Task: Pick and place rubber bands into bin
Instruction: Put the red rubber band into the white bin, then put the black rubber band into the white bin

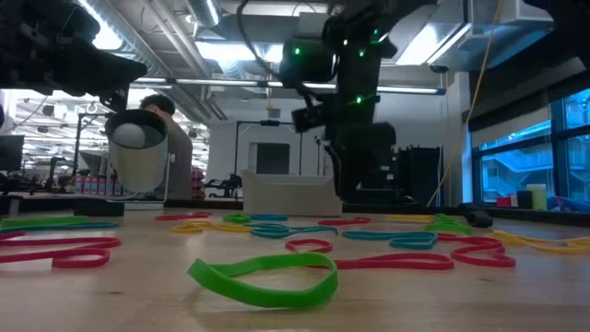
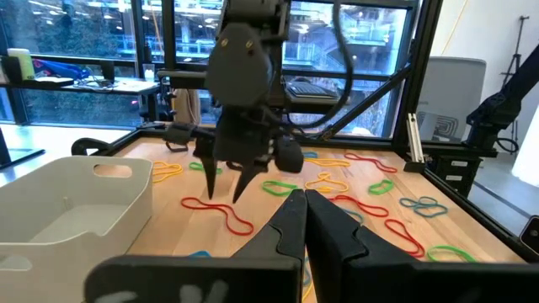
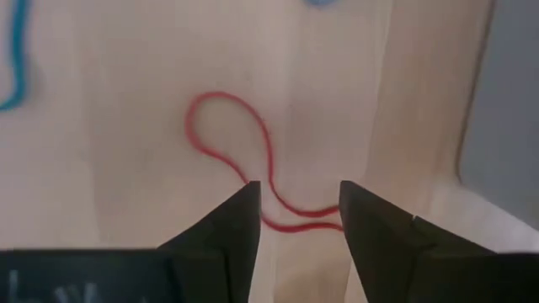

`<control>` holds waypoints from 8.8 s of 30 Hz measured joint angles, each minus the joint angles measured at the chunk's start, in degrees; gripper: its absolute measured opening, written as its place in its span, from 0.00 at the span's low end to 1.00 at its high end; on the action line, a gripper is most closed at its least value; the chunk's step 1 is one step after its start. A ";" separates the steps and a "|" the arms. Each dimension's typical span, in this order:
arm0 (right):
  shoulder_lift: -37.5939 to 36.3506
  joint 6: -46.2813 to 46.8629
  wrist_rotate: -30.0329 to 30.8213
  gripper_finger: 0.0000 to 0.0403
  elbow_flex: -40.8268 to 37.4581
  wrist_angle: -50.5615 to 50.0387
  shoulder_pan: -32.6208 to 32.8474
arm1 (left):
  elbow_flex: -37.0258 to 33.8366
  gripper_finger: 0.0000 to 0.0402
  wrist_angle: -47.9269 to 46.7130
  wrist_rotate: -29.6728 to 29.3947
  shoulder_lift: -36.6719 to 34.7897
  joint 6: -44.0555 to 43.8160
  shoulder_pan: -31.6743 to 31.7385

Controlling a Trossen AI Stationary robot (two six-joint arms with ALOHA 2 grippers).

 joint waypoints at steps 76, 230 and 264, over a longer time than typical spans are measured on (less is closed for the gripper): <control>3.12 4.58 1.54 0.00 30.89 -8.32 -16.28 | -0.02 0.00 0.00 0.01 0.00 0.00 0.00; -49.56 25.92 -12.18 0.02 -60.10 49.81 12.94 | 45.97 0.20 -53.61 -4.45 95.06 -34.89 9.54; -49.56 25.97 -12.15 0.02 -60.10 50.23 12.96 | 72.19 0.01 -67.71 -7.16 95.19 -34.00 6.61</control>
